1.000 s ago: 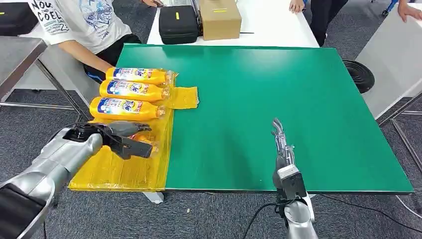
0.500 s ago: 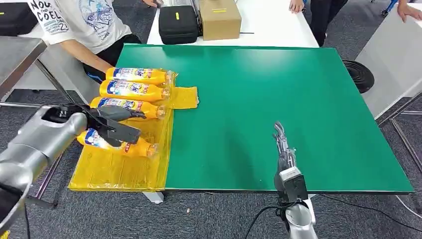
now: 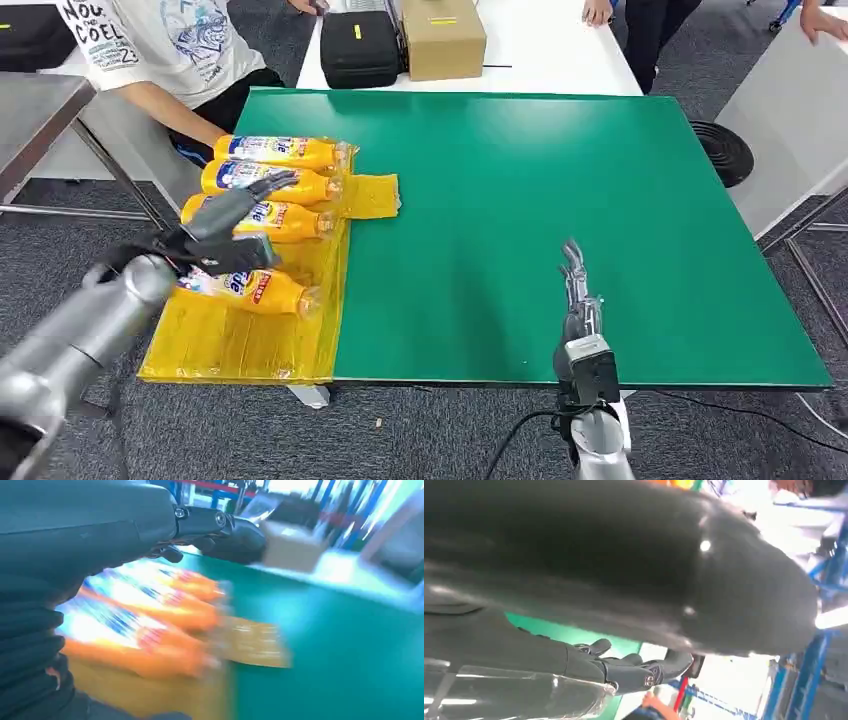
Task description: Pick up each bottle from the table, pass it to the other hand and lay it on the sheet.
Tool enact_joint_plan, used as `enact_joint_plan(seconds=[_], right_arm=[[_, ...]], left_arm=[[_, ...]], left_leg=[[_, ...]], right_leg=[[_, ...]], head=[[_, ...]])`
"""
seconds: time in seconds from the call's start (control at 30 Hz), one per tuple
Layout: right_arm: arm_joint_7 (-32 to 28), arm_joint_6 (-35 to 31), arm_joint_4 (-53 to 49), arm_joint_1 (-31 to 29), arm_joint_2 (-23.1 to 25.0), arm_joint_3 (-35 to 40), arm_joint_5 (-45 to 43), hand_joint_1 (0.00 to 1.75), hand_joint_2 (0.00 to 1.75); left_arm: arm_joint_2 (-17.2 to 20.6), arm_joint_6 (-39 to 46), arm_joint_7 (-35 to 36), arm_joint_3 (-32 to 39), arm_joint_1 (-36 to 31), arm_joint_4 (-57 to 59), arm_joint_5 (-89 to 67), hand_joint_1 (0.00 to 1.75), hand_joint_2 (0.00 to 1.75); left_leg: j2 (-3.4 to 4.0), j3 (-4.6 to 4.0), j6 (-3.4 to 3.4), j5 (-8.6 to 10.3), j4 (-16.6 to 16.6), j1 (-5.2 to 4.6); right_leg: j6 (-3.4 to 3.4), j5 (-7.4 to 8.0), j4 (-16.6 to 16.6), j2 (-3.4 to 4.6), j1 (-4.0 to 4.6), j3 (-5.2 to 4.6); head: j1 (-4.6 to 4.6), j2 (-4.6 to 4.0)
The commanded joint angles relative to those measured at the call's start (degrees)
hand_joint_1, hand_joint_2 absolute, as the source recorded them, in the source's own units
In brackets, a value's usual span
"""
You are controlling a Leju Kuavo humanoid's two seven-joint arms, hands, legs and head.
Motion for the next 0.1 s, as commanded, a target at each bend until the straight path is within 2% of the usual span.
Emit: enact_joint_plan(seconds=[0.03,0.07,0.1], right_arm=[[0.6,-10.5,-1.2,-0.8,4.0,-0.8,-2.2,1.75,1.75],[0.5,-12.6,-1.4,-0.5,4.2,-0.7,-3.4,1.71,1.75],[0.3,-14.4,-1.4,-0.1,3.8,0.3,-2.9,0.05,1.75]], left_arm=[[-20.7,0.6,-6.7,23.0,20.9,-11.7,17.9,1.75,1.75],[-23.0,1.2,-6.9,24.5,22.2,-13.2,20.0,1.47,1.75],[-24.4,2.6,-8.5,24.4,23.2,-14.7,19.4,0.00,1.75]], left_leg=[[0.16,0.38,0.03,-0.18,-0.1,-0.05],[-0.08,0.26,0.07,-0.15,-0.1,-0.12],[-0.06,0.08,0.05,-0.08,0.0,-0.07]], right_leg=[[-0.10,-0.12,-0.1,0.06,-0.01,0.37],[-0.05,-0.15,-0.1,-0.14,-0.09,0.31],[-0.03,-0.08,-0.1,-0.11,-0.07,0.12]], head=[[-0.04,0.00],[-0.04,0.00],[0.07,0.00]])
